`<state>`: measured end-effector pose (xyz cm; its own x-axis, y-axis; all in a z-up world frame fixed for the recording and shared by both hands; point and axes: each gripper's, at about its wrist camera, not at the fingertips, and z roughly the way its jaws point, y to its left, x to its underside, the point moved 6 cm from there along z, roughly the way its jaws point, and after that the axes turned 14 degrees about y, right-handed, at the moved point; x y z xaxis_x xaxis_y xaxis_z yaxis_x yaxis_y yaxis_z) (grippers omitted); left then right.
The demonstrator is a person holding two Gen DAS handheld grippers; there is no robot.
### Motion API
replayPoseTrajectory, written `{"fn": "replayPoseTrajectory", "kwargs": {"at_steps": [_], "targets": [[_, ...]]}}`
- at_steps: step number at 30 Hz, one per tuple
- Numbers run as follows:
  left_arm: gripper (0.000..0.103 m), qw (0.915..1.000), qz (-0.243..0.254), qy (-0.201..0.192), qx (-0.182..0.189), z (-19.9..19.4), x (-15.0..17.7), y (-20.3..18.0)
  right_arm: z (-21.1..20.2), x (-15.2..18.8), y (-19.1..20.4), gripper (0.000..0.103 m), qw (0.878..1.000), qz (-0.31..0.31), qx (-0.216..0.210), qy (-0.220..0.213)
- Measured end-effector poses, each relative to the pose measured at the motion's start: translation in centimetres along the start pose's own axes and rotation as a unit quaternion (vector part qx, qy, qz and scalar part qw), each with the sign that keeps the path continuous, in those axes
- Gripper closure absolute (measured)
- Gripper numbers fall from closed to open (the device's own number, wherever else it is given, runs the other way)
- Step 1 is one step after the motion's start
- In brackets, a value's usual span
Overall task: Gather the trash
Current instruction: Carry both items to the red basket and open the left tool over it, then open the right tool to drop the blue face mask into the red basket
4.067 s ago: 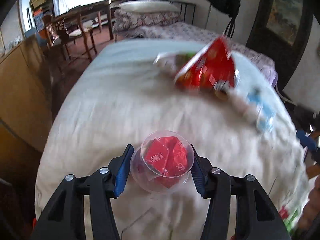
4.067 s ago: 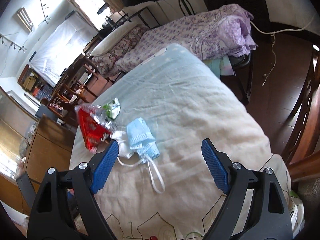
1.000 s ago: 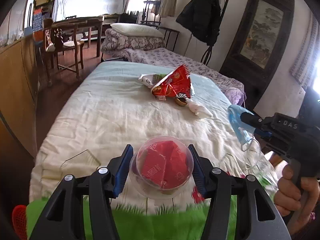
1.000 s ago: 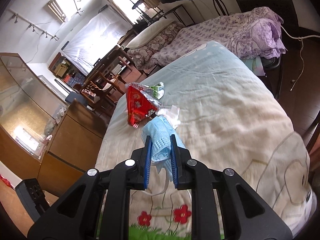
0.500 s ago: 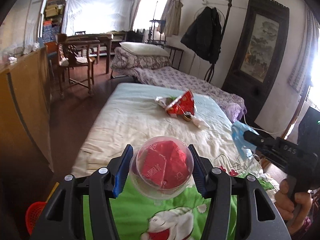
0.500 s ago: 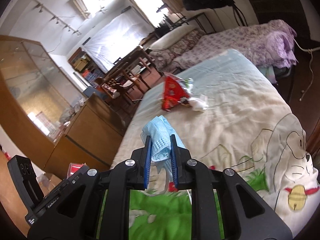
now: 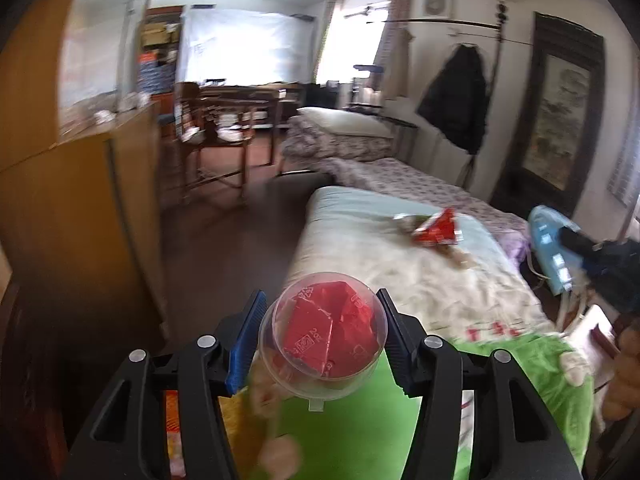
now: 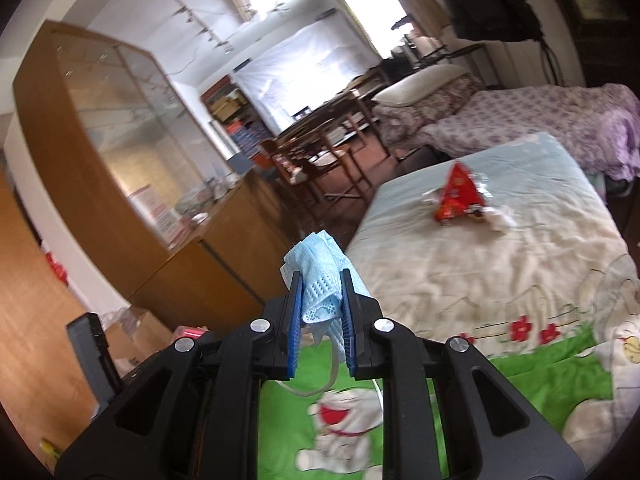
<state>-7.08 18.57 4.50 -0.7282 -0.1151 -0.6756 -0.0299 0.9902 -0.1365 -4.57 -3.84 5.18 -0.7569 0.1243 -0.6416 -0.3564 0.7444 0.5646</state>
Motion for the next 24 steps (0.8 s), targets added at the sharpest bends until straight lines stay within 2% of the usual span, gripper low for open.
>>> {"fn": "replayPoseTrajectory", "kwargs": {"at_steps": [6,10,13,15,16,20,24], "targets": [[0.048,0.9962,-0.066,0.034,-0.045,0.7,3.7,8.9,2.6,1.6,4.6,0.083,0.998,-0.048,-0.012,0.036],[0.048,0.9879,-0.117,0.067,-0.076,2.9,6.9,14.9,4.6,2.7,6.7,0.083,0.996,-0.069,-0.011,0.062],[0.047,0.9815,-0.138,0.096,-0.092,4.6,9.4,17.6,6.5,3.7,8.0,0.083,0.993,-0.083,-0.004,0.083],[0.036,0.9756,-0.150,0.117,-0.110,5.4,10.8,19.3,7.7,4.3,8.7,0.083,0.991,-0.089,-0.002,0.099],[0.026,0.9726,-0.157,0.125,-0.118,5.6,11.5,20.1,8.4,4.7,9.1,0.083,0.990,-0.093,0.000,0.107],[0.015,0.9668,-0.178,0.130,-0.129,5.2,13.4,23.0,10.6,6.2,10.5,0.083,0.985,-0.111,0.005,0.134],[0.011,0.9580,-0.198,0.130,-0.162,4.3,14.5,25.6,13.0,7.7,12.2,0.083,0.978,-0.129,0.004,0.164]]}}
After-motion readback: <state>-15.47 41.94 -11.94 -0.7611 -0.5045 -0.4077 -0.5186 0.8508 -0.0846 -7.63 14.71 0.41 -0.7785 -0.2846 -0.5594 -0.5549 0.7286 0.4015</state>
